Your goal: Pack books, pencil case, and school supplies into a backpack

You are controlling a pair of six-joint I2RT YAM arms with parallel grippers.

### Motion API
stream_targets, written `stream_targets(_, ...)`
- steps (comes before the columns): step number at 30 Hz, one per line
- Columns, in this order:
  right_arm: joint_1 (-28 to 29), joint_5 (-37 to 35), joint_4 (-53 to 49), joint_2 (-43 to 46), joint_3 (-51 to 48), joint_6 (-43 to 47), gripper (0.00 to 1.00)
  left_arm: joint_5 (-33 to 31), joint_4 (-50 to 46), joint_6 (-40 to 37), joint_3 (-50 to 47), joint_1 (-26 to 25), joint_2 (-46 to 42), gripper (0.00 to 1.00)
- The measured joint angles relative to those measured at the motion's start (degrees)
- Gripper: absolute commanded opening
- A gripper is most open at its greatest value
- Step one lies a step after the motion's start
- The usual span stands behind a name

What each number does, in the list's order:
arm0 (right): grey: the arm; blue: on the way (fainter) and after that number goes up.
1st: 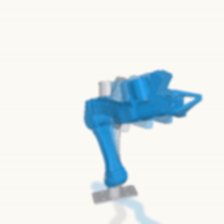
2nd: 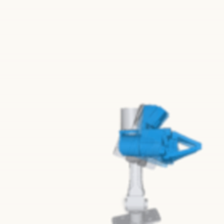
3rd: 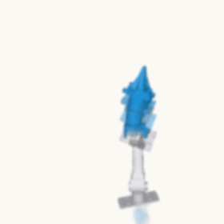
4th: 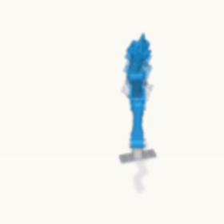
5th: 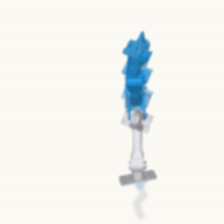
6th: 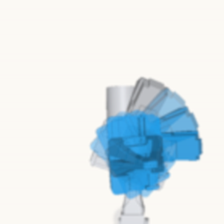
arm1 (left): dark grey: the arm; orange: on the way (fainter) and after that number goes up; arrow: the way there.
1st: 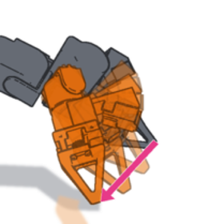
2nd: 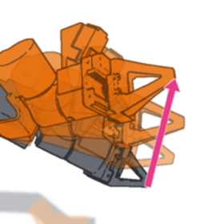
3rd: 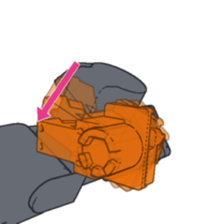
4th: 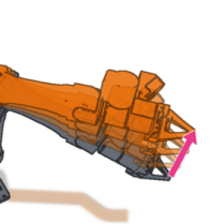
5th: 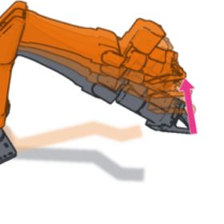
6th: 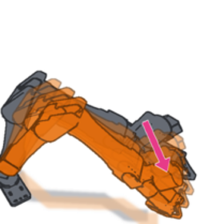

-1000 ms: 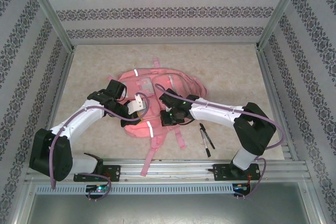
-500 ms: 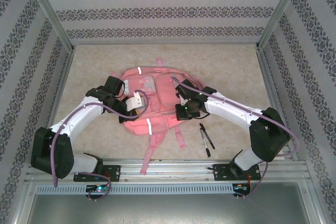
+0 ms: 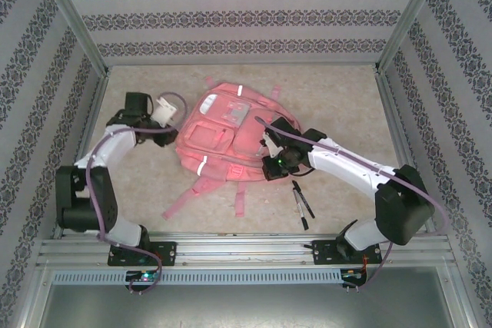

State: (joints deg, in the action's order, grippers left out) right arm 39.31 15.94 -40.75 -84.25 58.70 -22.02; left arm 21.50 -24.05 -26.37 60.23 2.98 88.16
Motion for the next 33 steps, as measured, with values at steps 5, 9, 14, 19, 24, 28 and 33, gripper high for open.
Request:
stream_targets(5,6.0,5.4,1.3,-5.5,5.8,-0.1,0.0,-1.3,-4.5,16.1,15.5,1.9,9.5,0.52)
stream_targets(9,9.0,7.6,5.6,-12.8,13.0,-1.0,0.0,4.0,-9.9,31.1,16.0,1.7,6.8,0.54)
stream_targets(14,11.2,9.4,12.1,-17.2,16.8,-2.3,0.0,10.9,-15.0,47.4,2.1,0.8,-6.1,0.53)
stream_targets(19,12.8,10.3,14.9,-18.7,17.0,-3.8,0.0,12.6,-16.7,58.4,-7.4,-1.7,-15.5,0.55)
stream_targets(24,14.7,10.3,17.2,-19.4,16.9,-5.2,0.0,12.5,-16.5,64.2,-8.9,-2.0,-16.0,0.54)
stream_targets(28,16.4,10.1,18.8,-19.6,16.9,-6.3,0.0,10.7,-14.2,67.5,-10.1,-4.5,-13.5,0.53)
stream_targets(33,18.3,9.2,19.5,-20.6,16.9,-6.3,0.0,6.3,-12.7,69.3,-10.4,-8.2,-9.2,0.09)
